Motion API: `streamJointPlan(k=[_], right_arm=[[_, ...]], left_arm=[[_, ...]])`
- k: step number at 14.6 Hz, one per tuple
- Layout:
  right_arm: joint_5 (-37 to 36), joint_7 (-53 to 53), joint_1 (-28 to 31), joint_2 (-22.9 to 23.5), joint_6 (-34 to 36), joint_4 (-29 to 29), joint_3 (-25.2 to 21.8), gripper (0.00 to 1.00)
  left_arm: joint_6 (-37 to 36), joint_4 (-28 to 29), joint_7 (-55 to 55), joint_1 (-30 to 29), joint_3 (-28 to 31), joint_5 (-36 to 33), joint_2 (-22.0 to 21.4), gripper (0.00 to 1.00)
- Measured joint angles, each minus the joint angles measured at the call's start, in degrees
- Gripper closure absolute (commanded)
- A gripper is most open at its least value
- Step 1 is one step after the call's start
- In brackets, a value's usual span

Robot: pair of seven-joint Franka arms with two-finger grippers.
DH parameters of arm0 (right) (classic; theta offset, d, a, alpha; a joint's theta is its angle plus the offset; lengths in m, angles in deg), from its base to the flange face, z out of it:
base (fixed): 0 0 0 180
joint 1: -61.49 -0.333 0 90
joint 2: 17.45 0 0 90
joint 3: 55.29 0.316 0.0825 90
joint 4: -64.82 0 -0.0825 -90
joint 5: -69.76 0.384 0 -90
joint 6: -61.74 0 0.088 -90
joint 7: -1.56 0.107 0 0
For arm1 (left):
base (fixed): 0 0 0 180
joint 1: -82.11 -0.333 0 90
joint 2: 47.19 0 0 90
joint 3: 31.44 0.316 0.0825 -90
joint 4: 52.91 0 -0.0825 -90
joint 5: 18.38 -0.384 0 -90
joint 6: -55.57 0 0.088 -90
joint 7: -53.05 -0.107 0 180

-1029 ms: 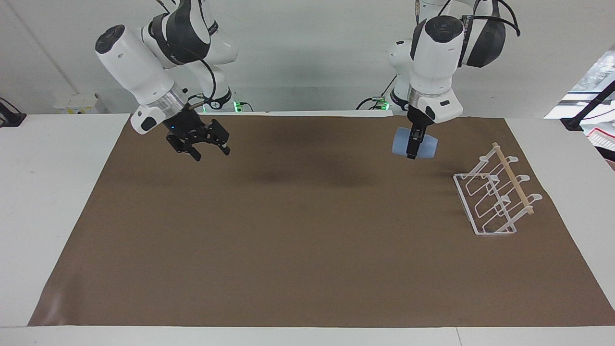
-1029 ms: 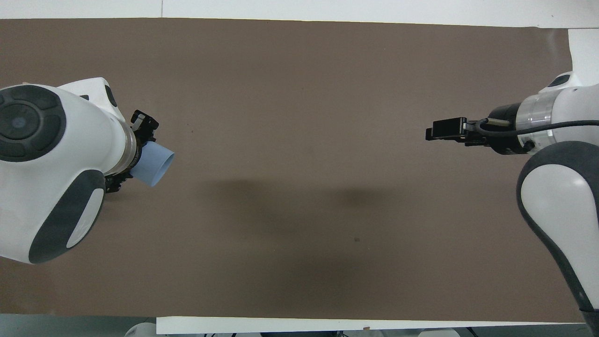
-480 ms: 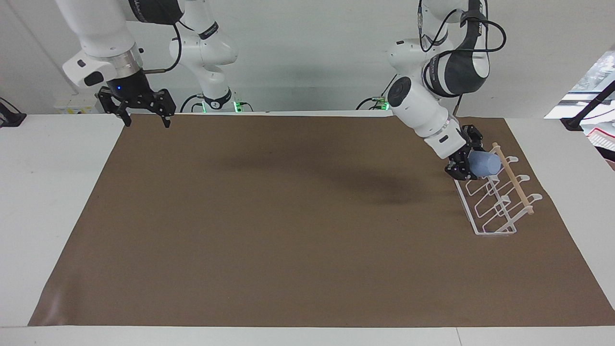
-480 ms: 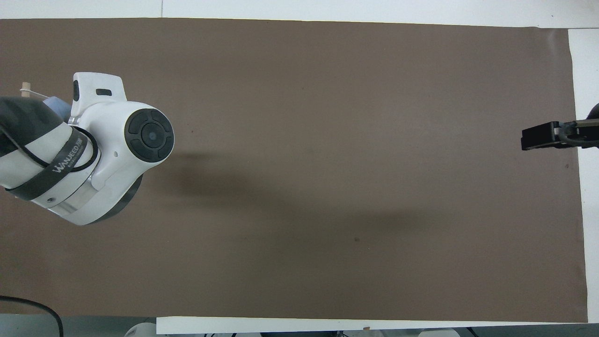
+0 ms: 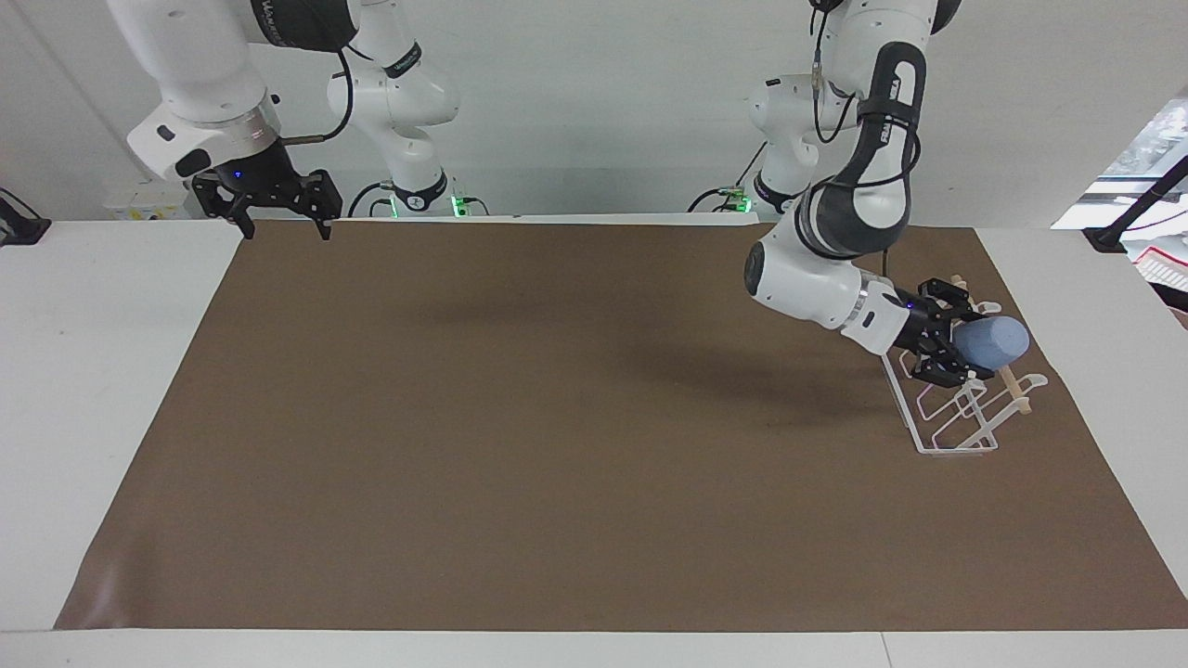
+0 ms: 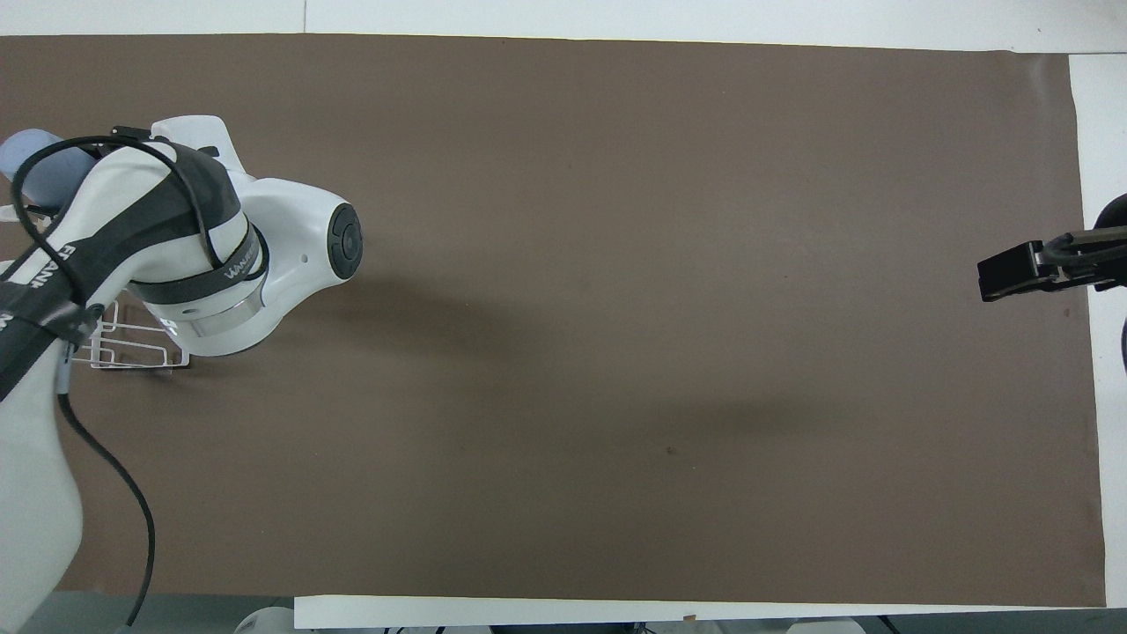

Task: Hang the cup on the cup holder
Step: 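Carry the cup with the left gripper over the wire rack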

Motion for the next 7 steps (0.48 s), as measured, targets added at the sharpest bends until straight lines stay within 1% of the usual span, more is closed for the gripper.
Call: streamJointPlan(k=[2, 7], right_arm=[[0.22, -0.10, 0.01, 0.33, 0.58, 0.25, -0.01, 0.01], [0.26, -0.18, -0.26, 0.66, 1.78, 0.43, 0.24, 0.01]], left_arm=[[-1.08, -1.13, 2.32, -0.09, 0.77, -1.90, 2.30, 1.00], [-1.12, -1.24, 4.57, -1.36, 1.51, -2.61, 4.00, 1.00]])
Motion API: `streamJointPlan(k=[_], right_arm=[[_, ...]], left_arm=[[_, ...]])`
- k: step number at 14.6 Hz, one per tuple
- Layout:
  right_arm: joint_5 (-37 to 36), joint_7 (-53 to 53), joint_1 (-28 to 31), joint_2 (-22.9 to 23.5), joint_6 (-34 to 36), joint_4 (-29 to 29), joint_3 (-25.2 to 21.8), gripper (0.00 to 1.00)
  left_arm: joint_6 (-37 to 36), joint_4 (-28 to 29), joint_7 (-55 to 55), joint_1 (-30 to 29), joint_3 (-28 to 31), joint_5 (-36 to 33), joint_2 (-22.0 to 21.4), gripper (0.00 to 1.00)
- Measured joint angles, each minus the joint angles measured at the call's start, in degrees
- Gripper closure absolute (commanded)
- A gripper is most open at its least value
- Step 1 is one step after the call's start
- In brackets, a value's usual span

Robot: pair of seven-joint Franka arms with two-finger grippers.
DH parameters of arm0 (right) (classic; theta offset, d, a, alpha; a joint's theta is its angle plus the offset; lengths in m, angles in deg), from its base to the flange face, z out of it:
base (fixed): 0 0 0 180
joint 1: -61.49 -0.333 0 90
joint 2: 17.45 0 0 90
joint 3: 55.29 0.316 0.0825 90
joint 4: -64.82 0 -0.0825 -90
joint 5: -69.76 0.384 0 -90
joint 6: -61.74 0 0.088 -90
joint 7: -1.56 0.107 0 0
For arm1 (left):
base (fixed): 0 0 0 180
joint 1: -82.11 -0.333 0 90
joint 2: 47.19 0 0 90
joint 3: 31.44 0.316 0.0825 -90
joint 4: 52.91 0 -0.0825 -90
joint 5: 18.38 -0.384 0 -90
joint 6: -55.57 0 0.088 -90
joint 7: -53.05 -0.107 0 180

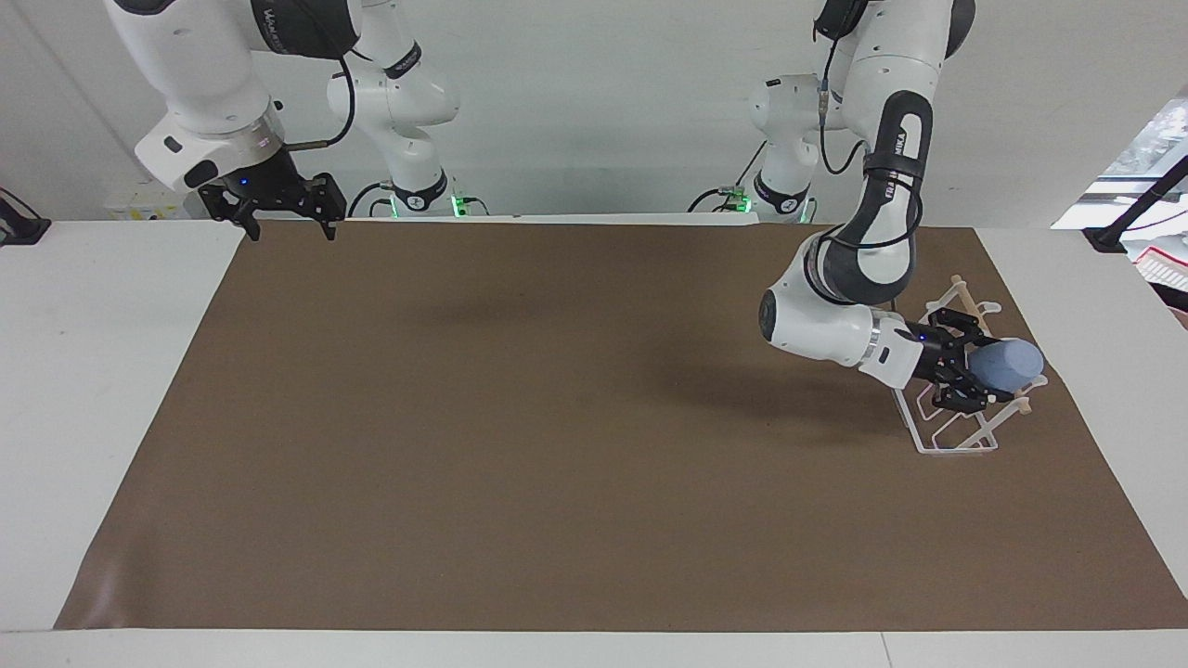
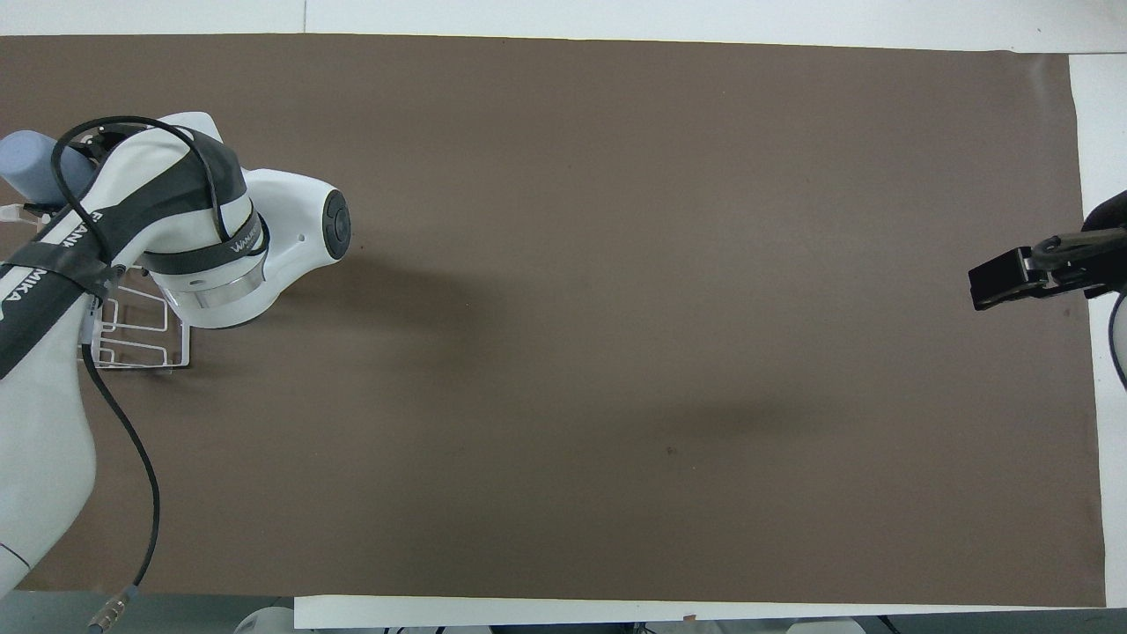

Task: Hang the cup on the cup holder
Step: 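Carry the cup with the left gripper over the wire rack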

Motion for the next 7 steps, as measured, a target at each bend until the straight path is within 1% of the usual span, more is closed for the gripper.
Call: streamJointPlan(k=[1, 2, 3, 4, 7], right_arm=[[0.02, 0.00, 0.01, 0.03, 0.40, 0.08, 0.01, 0.01], [0.22, 0.00, 0.05, 0.03, 0.75, 0.14, 0.00, 0.01], [0.57, -0.01, 0.07, 0.04, 0.94, 0.15, -0.01, 0.01], [0.81, -0.01, 0.02, 0.04, 1.07, 0.15, -0.01, 0.01], [0.97, -0.04, -0.09, 0.04, 1.12, 0.15, 0.05, 0.01]], left_arm=[[0.00, 0.04, 0.28, -0.08, 0.00, 0.00, 0.13, 0.94], [0.00, 0.04, 0.42, -0.07, -0.01, 0.00, 0.24, 0.58], [0.02, 0.05, 0.46, -0.05, -0.05, 0.00, 0.30, 0.12], [0.04, 0.04, 0.47, -0.03, -0.13, 0.01, 0.32, 0.00], [0.20, -0.07, 0.47, -0.01, -0.28, 0.58, 0.32, 0.00]])
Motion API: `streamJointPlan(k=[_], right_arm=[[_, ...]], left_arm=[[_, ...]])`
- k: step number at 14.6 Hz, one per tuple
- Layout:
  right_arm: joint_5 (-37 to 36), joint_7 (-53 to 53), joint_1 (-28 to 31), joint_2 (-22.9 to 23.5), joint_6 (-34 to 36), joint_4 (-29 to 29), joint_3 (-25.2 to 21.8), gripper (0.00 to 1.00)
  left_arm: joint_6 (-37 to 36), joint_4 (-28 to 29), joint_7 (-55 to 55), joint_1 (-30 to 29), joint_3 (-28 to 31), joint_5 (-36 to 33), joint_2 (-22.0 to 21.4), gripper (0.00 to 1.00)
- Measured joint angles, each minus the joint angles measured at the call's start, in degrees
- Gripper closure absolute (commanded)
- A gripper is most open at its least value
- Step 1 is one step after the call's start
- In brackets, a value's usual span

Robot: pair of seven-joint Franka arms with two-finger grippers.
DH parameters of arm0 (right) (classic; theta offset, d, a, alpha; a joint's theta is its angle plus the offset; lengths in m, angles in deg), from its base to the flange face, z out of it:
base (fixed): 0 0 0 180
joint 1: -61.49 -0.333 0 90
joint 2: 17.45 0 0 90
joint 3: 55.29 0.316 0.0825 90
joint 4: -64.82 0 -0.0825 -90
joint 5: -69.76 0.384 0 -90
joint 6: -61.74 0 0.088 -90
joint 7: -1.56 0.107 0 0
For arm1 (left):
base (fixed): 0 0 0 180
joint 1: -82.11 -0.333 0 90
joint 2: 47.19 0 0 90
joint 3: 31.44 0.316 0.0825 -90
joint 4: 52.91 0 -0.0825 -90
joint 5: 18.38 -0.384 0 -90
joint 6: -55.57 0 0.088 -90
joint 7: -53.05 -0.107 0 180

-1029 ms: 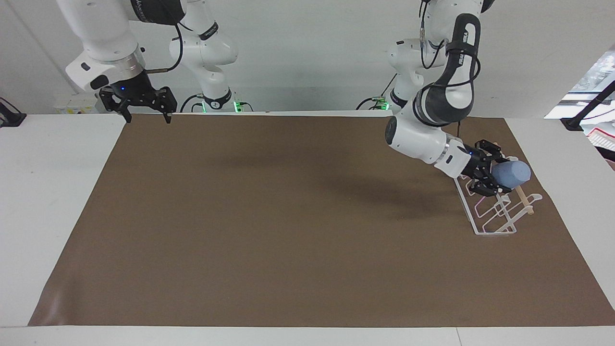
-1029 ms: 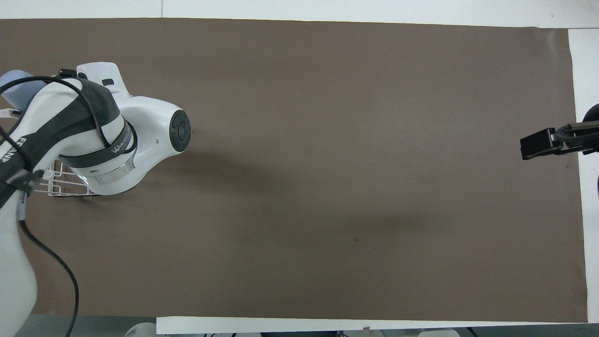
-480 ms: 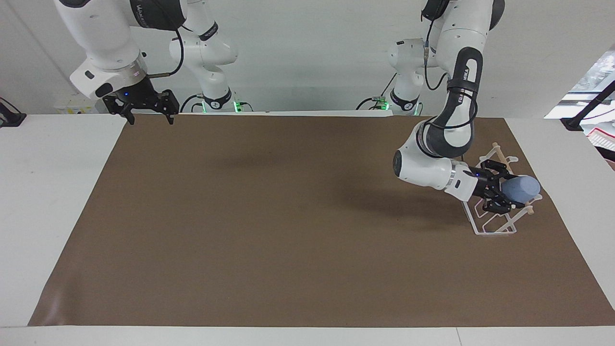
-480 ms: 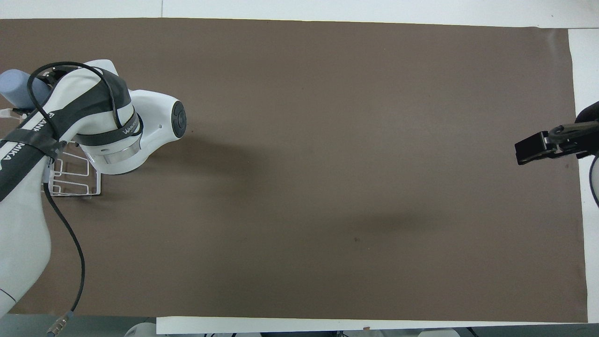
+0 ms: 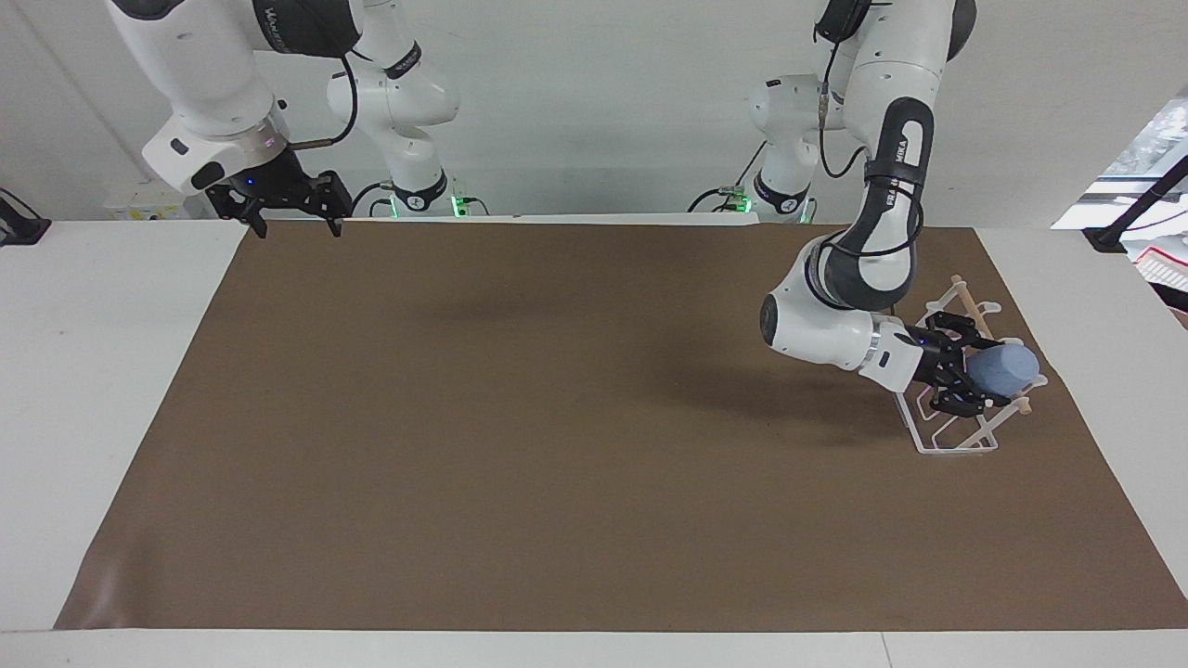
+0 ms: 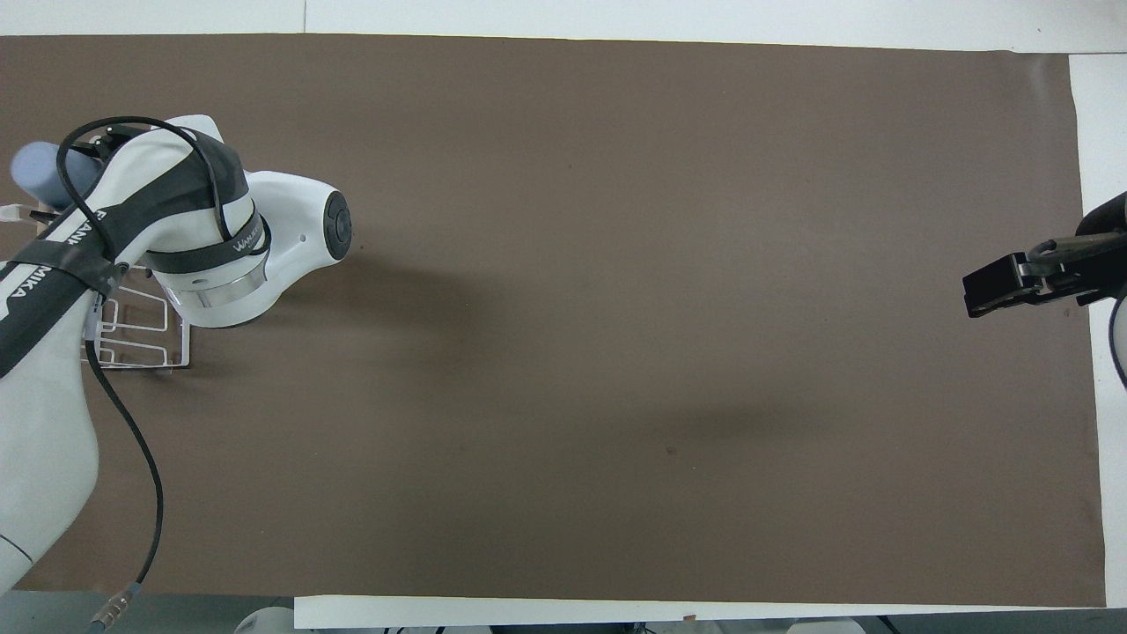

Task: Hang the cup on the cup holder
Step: 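Carry the cup with the left gripper over the wire rack, then lower the cup onto the rack peg and release with the left gripper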

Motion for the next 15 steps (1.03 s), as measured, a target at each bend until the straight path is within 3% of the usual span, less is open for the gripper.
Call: streamJointPlan(k=[5, 8, 12, 15], right_arm=[[0.01, -0.01, 0.79, 0.00, 0.77, 0.00, -0.21, 0.01], [0.02, -0.07, 1.51, 0.00, 0.94, 0.00, -0.37, 0.01], [0.13, -0.07, 1.33, 0.00, 0.97, 0.00, -0.22, 0.01], [0.14, -0.07, 1.28, 0.00, 0.97, 0.00, -0.12, 0.01]], left_arm=[[0.10, -1.43, -0.17, -0.03, 0.00, 5.62, -0.03, 0.00], [3.93, -3.92, -9.02, -0.04, 0.34, 18.76, -2.95, 0.00], [11.17, -5.38, -31.26, -0.76, 4.73, 38.12, -12.01, 0.00], [12.49, -9.92, -47.87, -0.80, 7.55, 53.77, -13.46, 0.00]])
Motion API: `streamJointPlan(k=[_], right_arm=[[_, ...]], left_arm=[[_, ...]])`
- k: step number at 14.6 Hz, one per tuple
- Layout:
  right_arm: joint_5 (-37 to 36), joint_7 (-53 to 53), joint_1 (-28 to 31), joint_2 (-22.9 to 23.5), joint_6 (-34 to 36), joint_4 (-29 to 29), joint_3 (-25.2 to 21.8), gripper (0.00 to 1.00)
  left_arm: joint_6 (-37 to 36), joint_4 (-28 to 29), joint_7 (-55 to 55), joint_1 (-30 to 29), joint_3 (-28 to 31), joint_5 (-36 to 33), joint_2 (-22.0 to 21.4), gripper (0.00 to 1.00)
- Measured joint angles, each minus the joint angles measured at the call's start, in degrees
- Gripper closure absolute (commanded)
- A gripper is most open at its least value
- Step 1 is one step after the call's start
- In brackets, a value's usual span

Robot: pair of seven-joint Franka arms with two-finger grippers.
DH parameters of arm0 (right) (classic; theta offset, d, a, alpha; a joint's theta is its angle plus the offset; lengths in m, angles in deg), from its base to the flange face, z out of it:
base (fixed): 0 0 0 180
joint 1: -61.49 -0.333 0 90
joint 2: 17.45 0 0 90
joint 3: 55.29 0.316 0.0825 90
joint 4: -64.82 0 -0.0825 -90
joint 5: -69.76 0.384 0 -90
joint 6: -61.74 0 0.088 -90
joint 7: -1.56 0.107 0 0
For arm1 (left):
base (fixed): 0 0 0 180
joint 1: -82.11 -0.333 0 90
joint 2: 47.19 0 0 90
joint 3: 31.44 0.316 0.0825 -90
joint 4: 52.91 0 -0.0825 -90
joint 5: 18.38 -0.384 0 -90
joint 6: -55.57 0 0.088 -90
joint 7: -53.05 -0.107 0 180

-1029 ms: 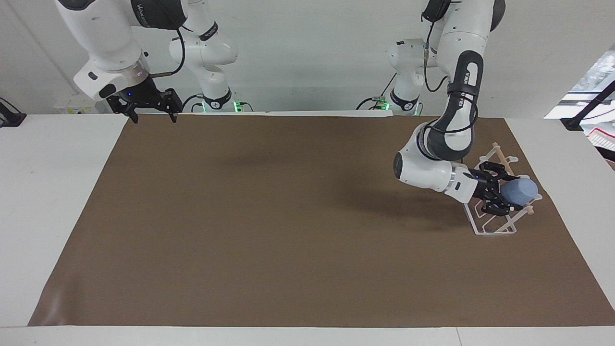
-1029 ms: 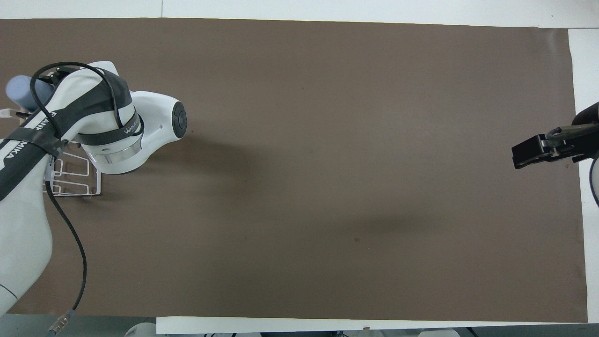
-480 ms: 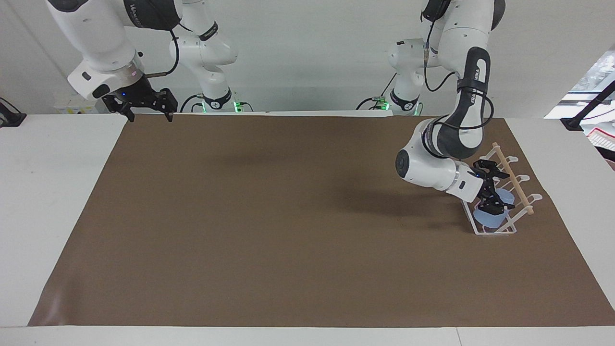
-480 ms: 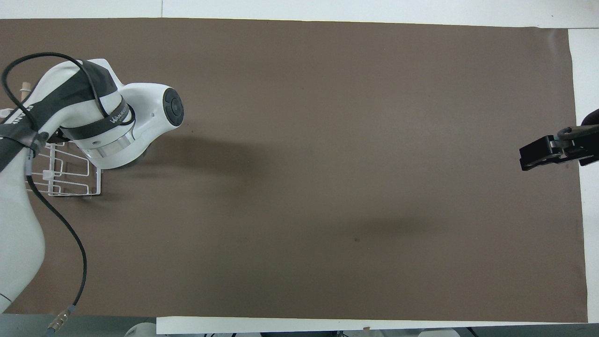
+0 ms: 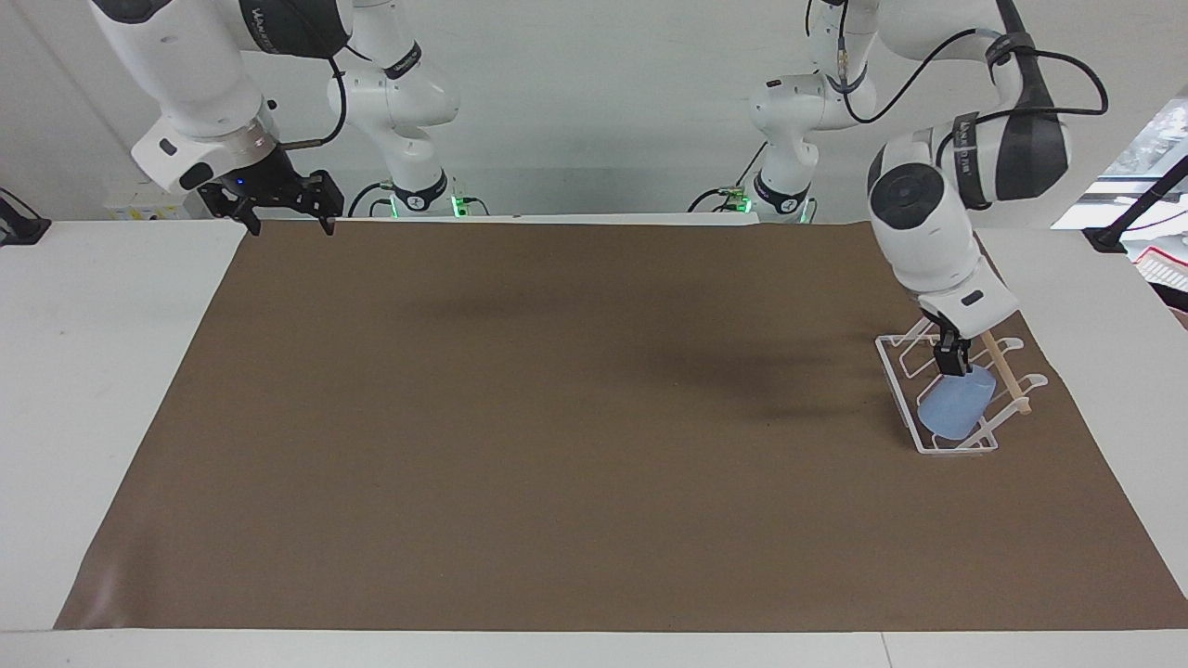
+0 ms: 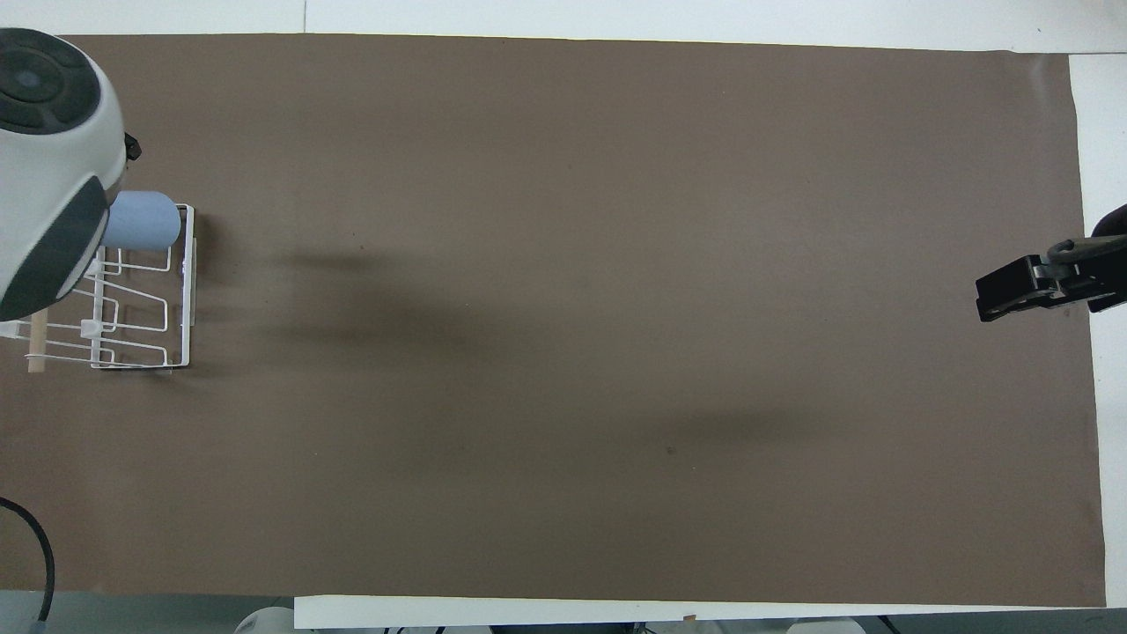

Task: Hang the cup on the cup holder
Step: 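Lower the cup onto the rack peg and release with the left gripper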

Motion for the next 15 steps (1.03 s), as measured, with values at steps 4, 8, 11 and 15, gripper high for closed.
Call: streamJointPlan(k=[4, 8, 11, 15], right_arm=[[0.01, 0.00, 0.00, 0.00, 0.00, 0.00, 0.00, 0.01], [0.01, 0.00, 0.00, 0.00, 0.00, 0.00, 0.00, 0.01], [0.01, 0.00, 0.00, 0.00, 0.00, 0.00, 0.00, 0.01], [0.02, 0.00, 0.00, 0.00, 0.00, 0.00, 0.00, 0.01]], left_arm=[[-0.35, -1.71, -18.31, -0.03, 3.42, 13.91, -1.50, 0.00], [-5.62, -1.74, -40.04, -0.02, 4.42, 23.56, -4.96, 0.00], [-8.49, -2.08, -54.52, 0.00, 4.66, 24.72, -6.79, 0.00], [-12.45, -5.39, -68.22, 0.95, 6.47, 27.73, -7.73, 0.00]])
